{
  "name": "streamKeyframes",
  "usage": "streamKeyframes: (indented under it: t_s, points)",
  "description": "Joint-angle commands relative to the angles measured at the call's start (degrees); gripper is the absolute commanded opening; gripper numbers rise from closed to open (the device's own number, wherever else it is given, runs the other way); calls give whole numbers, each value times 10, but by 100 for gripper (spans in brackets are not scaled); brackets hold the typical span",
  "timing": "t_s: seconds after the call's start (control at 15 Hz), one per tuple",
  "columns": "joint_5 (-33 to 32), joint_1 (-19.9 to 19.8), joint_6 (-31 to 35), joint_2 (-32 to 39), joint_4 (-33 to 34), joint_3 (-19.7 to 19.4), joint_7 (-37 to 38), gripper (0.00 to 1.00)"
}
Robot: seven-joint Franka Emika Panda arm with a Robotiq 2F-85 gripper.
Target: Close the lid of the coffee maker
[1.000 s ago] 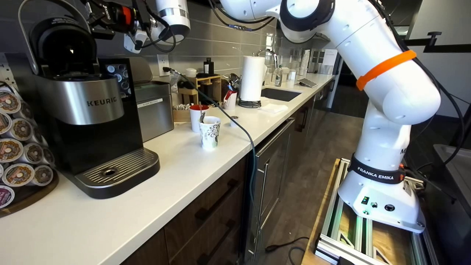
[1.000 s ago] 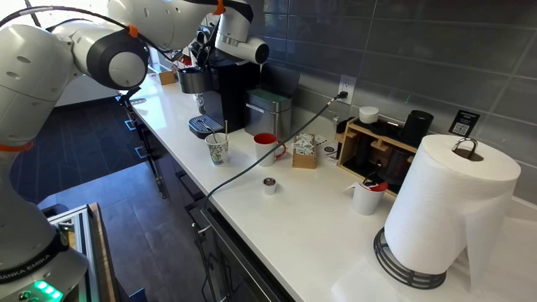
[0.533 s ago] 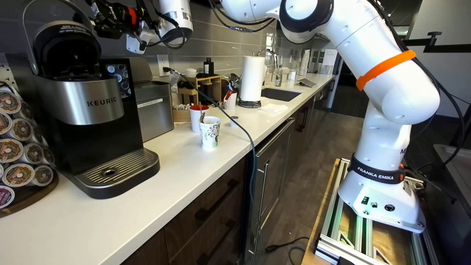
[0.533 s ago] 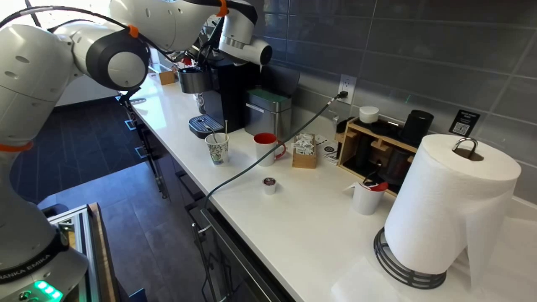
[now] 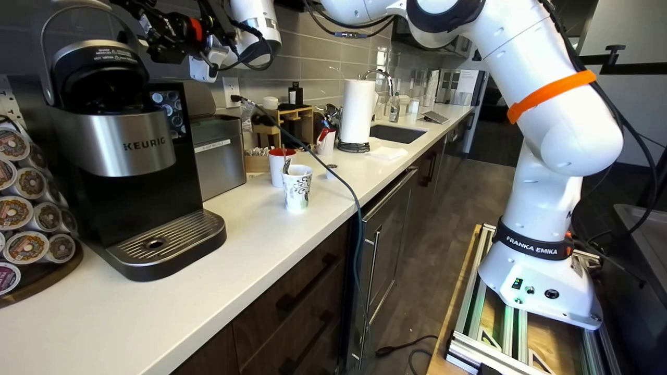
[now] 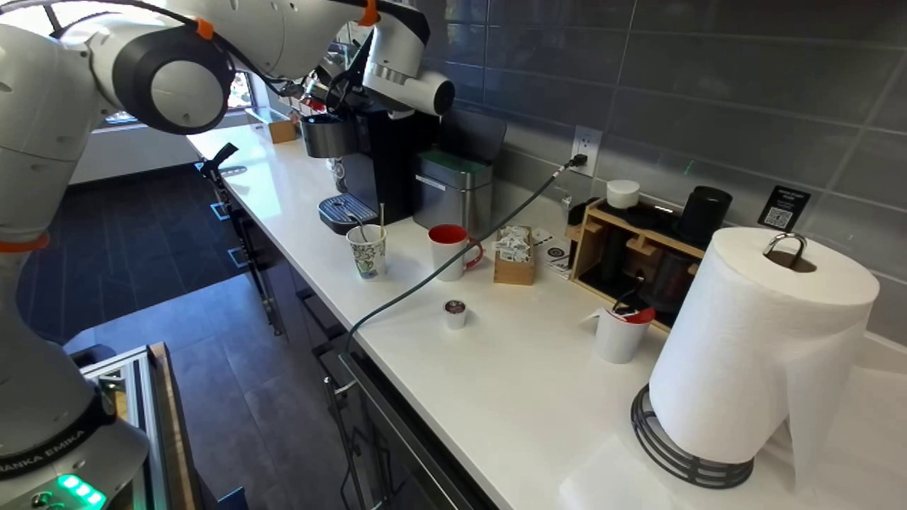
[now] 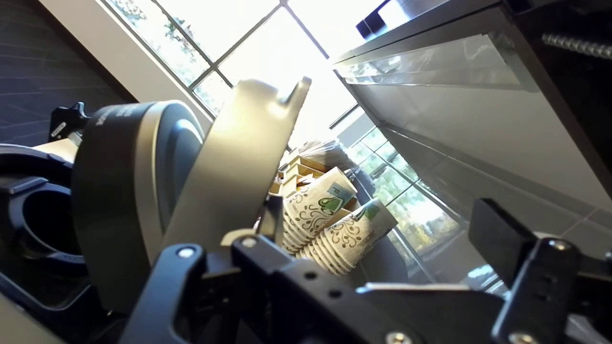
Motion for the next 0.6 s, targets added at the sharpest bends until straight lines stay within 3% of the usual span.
streamKeyframes:
  t_s: [0.0, 0.4, 0.53]
  points:
    - [-5, -4, -10, -63, -103, -27, -16, 100]
    - [-8, 1, 2, -119, -196, -52, -28, 100]
    - [21, 5, 34, -132, -214, -54, -56, 100]
